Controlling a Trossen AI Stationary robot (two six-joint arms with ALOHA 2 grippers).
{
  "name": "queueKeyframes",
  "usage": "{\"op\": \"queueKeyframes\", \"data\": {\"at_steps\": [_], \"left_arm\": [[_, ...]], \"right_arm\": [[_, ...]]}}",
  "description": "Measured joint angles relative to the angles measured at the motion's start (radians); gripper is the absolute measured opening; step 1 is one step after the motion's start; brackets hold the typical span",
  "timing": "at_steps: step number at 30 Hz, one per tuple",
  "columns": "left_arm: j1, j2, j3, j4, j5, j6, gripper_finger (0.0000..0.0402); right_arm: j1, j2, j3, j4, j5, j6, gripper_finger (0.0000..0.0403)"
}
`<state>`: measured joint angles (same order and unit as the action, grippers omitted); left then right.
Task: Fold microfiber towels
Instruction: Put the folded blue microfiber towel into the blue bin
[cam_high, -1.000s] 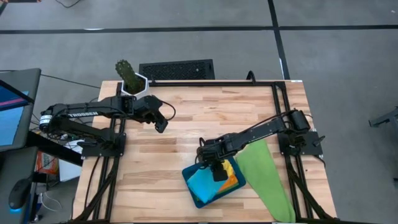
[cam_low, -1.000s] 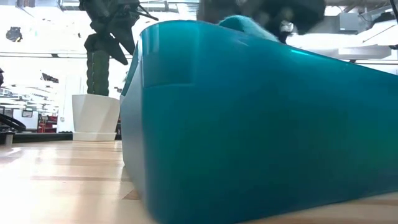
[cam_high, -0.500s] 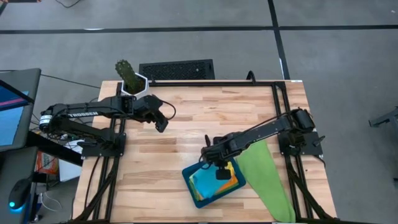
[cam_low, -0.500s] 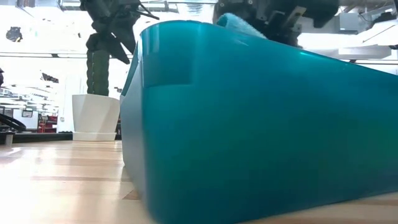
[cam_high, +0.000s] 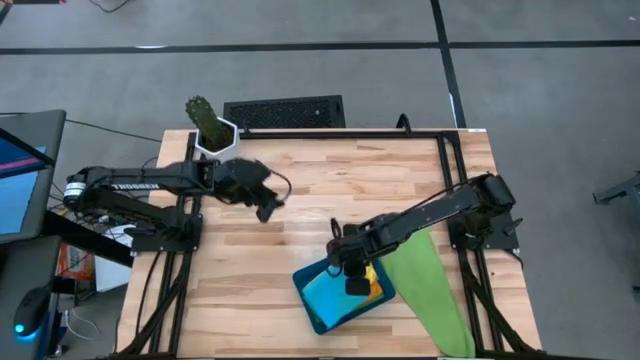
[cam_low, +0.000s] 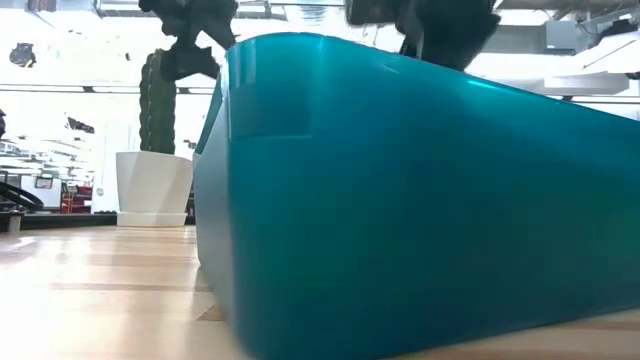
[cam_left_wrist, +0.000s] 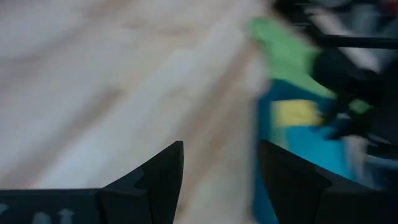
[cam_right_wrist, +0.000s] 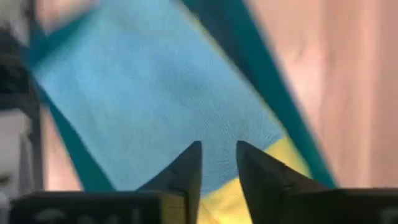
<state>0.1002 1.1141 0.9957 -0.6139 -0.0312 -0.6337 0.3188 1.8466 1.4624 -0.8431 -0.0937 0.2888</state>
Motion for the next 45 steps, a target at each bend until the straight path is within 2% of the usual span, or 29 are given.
{"op": "queueKeyframes", "data": {"at_steps": [2,7,11,14,18,22,26,32,36,40,45], "left_arm": [[-0.053,0.001,-0.045,0.120,0.029,-0.027,0.0196],[-0.203,0.045,-0.152,0.387,0.001,-0.050,0.0196],[-0.306,0.169,-0.156,0.561,0.013,0.005,0.0192],[-0.353,0.293,-0.117,0.636,0.054,0.048,0.0167],[-0.387,0.451,-0.022,0.625,0.078,0.109,0.0115],[-0.395,0.581,0.062,0.579,0.078,0.157,0.0065],[-0.398,0.668,0.117,0.553,0.084,0.156,0.0029],[-0.403,0.763,0.149,0.425,0.083,0.127,0.0002],[-0.402,0.783,0.158,0.430,0.133,0.107,0.0004],[-0.402,0.758,0.165,0.401,0.148,0.090,0.0002],[-0.390,0.691,0.242,0.333,0.147,0.124,0.0000]], "right_arm": [[0.000,-0.043,0.004,0.011,0.039,0.021,0.0139],[0.010,-0.169,-0.036,-0.020,0.178,0.100,0.0171],[0.044,-0.276,-0.122,0.037,0.239,0.202,0.0172],[0.087,-0.343,-0.222,0.118,0.305,0.302,0.0163],[0.144,-0.408,-0.374,0.160,0.387,0.485,0.0149],[0.172,-0.432,-0.491,0.201,0.386,0.614,0.0141],[0.201,-0.436,-0.536,0.234,0.385,0.679,0.0139],[0.224,-0.436,-0.552,0.190,0.387,0.744,0.0139],[0.211,-0.436,-0.551,0.049,0.374,0.798,0.0137],[0.191,-0.465,-0.550,-0.028,0.315,0.761,0.0149],[0.166,-0.453,-0.551,-0.055,0.288,0.554,0.0185]]}}
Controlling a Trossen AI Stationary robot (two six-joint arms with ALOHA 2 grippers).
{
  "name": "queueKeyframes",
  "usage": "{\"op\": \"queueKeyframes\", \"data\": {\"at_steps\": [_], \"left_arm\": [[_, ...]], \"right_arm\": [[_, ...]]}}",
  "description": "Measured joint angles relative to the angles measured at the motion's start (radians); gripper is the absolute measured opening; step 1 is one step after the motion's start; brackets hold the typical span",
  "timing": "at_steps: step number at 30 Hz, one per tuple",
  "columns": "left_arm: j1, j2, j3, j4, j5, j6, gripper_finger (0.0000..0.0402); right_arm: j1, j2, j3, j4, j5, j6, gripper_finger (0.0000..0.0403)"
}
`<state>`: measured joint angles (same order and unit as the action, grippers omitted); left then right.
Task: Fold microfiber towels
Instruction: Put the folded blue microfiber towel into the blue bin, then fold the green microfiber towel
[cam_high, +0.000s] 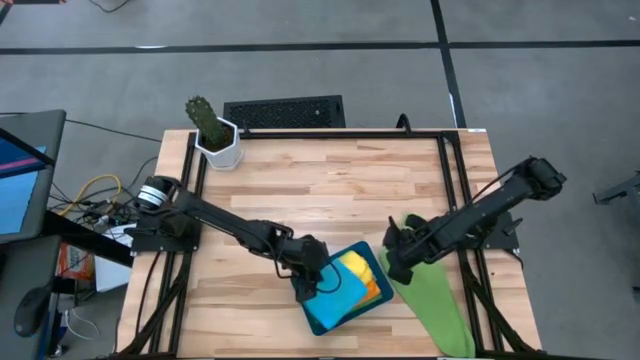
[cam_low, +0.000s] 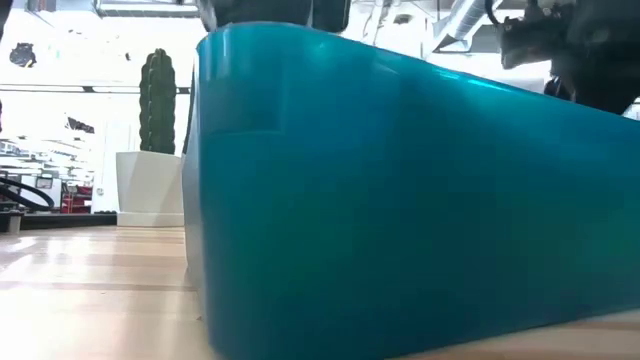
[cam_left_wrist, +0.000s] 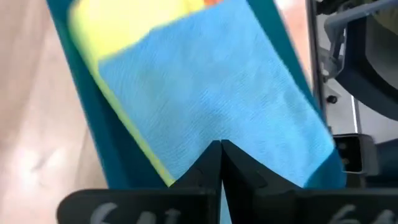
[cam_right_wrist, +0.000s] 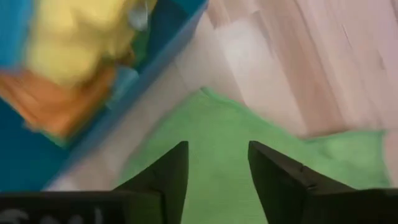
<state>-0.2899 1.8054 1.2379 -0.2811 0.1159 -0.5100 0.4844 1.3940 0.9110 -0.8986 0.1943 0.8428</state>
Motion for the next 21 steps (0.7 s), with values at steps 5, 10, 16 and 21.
{"op": "queueKeyframes", "data": {"at_steps": [5,10,16,21], "left_arm": [[0.003,-0.061,0.087,-0.146,-0.057,0.056,0.0000],[0.006,-0.117,0.123,-0.263,-0.105,0.118,0.0000],[0.012,-0.186,0.119,-0.322,-0.133,0.151,0.0000],[0.019,-0.212,0.118,-0.366,-0.181,0.158,0.0000]], "right_arm": [[-0.044,0.096,-0.002,0.037,0.010,-0.253,0.0217],[-0.111,0.182,-0.003,0.108,-0.050,-0.482,0.0220],[-0.179,0.257,-0.003,0.156,-0.154,-0.628,0.0214],[-0.192,0.313,0.000,0.155,-0.213,-0.701,0.0191]]}}
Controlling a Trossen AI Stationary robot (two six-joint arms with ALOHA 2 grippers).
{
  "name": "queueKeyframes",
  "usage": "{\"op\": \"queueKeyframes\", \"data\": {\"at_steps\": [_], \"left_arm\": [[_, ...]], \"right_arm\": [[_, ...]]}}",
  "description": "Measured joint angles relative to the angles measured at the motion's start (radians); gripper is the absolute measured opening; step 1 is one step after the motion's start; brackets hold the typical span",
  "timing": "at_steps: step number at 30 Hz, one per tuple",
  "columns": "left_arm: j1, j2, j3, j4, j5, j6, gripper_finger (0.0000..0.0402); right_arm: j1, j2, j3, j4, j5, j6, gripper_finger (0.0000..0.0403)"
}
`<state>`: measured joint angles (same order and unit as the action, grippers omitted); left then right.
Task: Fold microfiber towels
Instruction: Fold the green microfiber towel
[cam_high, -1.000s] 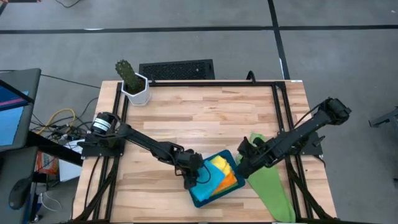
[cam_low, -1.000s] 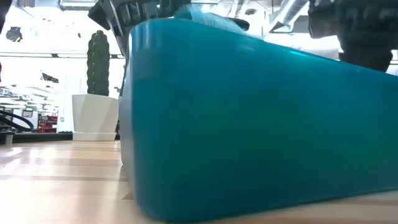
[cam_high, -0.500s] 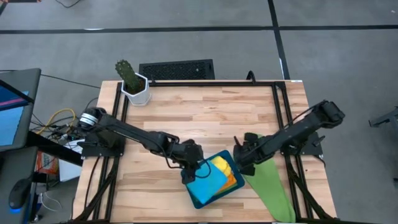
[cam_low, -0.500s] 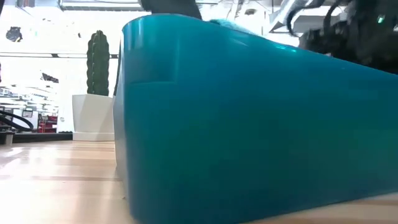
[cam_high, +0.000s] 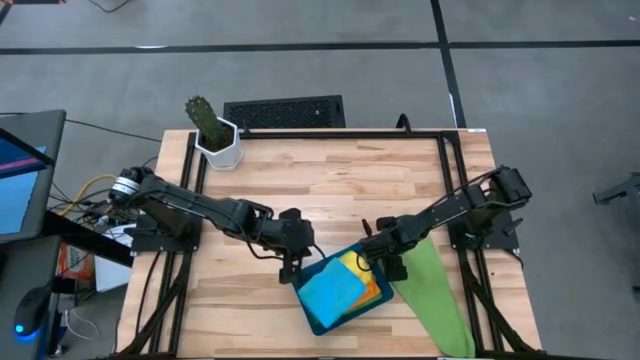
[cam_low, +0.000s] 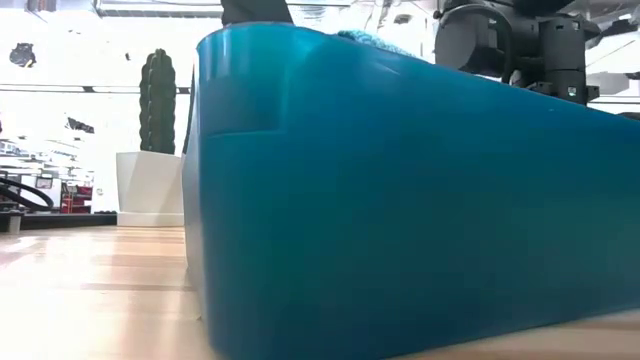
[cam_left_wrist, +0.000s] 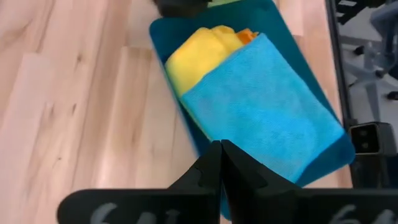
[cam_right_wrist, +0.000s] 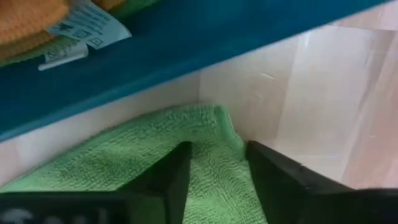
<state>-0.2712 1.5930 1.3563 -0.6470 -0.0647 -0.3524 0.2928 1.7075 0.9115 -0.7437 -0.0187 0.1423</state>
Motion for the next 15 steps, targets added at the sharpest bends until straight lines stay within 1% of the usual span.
{"op": "queueKeyframes", "data": {"at_steps": [1,3,5,6,7,10,13,15], "left_arm": [[0.002,0.000,0.000,-0.002,-0.004,0.001,0.0000],[0.004,0.000,0.000,-0.010,-0.006,0.008,0.0000],[0.004,0.000,0.000,-0.021,-0.005,0.024,0.0000],[0.004,0.000,0.000,-0.024,-0.006,0.035,0.0000],[0.004,0.000,0.000,-0.025,-0.008,0.049,0.0000],[0.013,-0.002,-0.001,-0.025,-0.031,0.085,0.0000],[0.041,-0.015,-0.001,-0.016,-0.045,0.108,0.0000],[0.070,-0.023,-0.001,0.003,-0.055,0.118,0.0002]], "right_arm": [[0.000,0.003,0.002,-0.002,-0.006,-0.003,0.0176],[0.000,0.003,0.001,-0.003,-0.012,-0.009,0.0127],[-0.004,-0.001,0.000,-0.005,-0.023,-0.013,0.0058],[-0.010,-0.012,-0.003,-0.009,-0.034,-0.018,0.0031],[-0.017,-0.024,-0.004,-0.025,-0.045,-0.021,0.0020],[-0.056,-0.074,-0.005,-0.069,-0.048,-0.020,0.0019],[-0.115,-0.159,-0.005,-0.132,-0.031,-0.020,0.0009],[-0.163,-0.225,-0.004,-0.158,-0.026,-0.017,0.0009]]}}
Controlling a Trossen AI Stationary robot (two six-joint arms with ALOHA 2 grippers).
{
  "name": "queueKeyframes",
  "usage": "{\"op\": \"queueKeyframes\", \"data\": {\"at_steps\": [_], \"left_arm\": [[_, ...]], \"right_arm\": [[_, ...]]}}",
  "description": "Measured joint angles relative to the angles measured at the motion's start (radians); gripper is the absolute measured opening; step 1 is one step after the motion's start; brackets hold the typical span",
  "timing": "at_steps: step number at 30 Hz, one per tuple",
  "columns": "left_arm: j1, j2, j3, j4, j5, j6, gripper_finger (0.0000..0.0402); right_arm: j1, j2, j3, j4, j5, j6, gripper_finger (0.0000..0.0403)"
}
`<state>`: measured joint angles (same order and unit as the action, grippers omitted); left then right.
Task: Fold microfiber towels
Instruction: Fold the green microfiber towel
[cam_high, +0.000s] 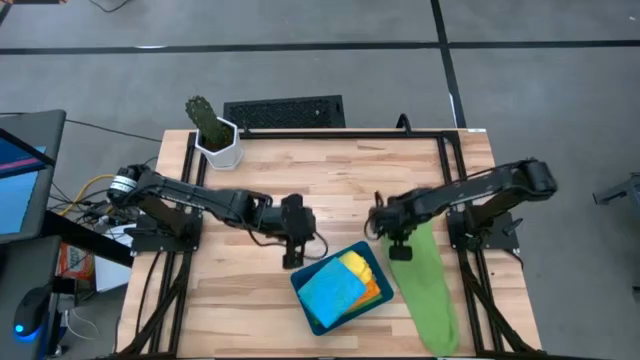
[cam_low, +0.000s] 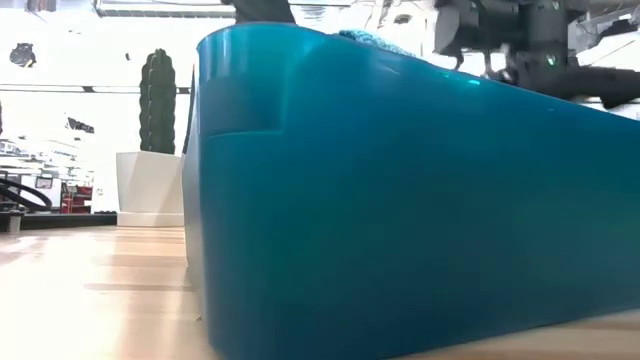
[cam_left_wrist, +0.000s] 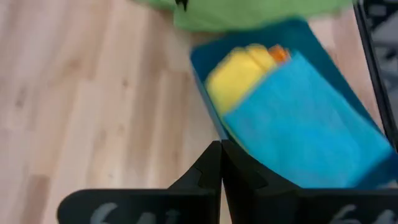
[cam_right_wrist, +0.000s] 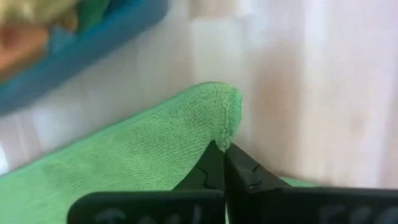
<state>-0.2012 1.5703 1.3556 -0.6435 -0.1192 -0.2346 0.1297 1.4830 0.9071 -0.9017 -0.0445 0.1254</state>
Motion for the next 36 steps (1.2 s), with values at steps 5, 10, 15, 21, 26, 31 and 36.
{"op": "queueKeyframes", "data": {"at_steps": [5,10,15,21,26,31,36], "left_arm": [[0.110,0.001,-0.006,0.114,0.010,0.051,0.0042],[0.248,0.003,-0.075,0.336,0.090,0.029,0.0123],[0.370,0.031,-0.133,0.592,0.214,-0.092,0.0196],[0.436,0.142,-0.140,0.771,0.411,-0.180,0.0208],[0.442,0.222,-0.115,0.867,0.410,-0.204,0.0195],[0.442,0.273,-0.081,0.872,0.364,-0.204,0.0193],[0.448,0.330,-0.074,0.882,0.348,-0.281,0.0193]], "right_arm": [[-0.123,-0.157,0.001,0.005,0.021,0.030,0.0009],[-0.217,-0.244,0.015,0.025,0.026,0.050,0.0007],[-0.273,-0.251,0.083,0.027,0.085,0.027,0.0008],[-0.332,-0.231,0.148,0.065,0.127,0.023,0.0008],[-0.359,-0.178,0.175,0.095,0.129,0.016,0.0008],[-0.359,-0.146,0.176,0.150,0.130,-0.043,0.0008],[-0.361,-0.142,0.190,0.159,0.148,-0.100,0.0008]]}}
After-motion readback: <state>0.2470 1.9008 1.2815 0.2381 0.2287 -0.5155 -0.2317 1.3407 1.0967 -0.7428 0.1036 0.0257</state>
